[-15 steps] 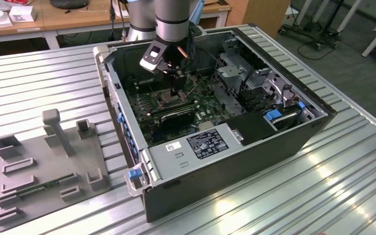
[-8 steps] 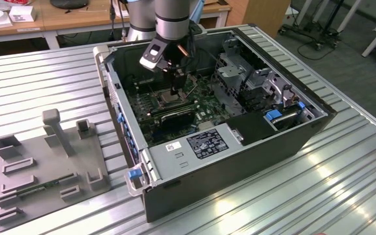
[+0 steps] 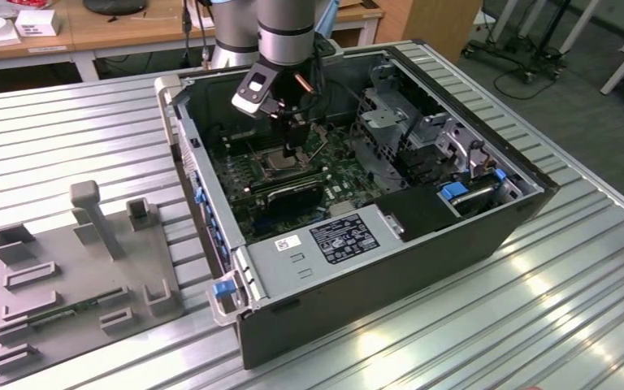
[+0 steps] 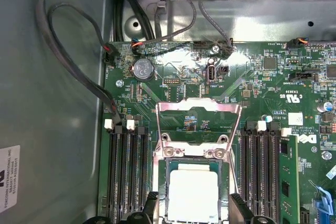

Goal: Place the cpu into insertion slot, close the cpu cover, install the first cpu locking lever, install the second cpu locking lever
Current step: 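Place the cpu into insertion slot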

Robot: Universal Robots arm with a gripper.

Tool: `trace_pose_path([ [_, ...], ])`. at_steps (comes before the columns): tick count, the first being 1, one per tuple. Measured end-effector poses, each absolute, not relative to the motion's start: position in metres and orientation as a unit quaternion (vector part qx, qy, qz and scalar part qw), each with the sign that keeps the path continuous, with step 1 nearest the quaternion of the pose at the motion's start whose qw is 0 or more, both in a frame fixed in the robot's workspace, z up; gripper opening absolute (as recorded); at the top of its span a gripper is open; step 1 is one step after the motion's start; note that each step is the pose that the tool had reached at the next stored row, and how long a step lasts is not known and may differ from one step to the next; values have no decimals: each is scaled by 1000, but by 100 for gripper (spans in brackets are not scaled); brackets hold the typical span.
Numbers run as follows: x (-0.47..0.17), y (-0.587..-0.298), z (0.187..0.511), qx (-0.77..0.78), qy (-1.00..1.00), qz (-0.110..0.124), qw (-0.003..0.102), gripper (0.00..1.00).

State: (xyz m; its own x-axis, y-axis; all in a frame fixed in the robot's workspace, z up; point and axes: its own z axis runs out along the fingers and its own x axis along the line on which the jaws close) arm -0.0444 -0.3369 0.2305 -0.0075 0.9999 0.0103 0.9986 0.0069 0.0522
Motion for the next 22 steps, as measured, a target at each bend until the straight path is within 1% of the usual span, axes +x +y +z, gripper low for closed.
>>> trace_pose_path([
  [22, -44, -337, 234, 704, 709, 23, 14, 63],
])
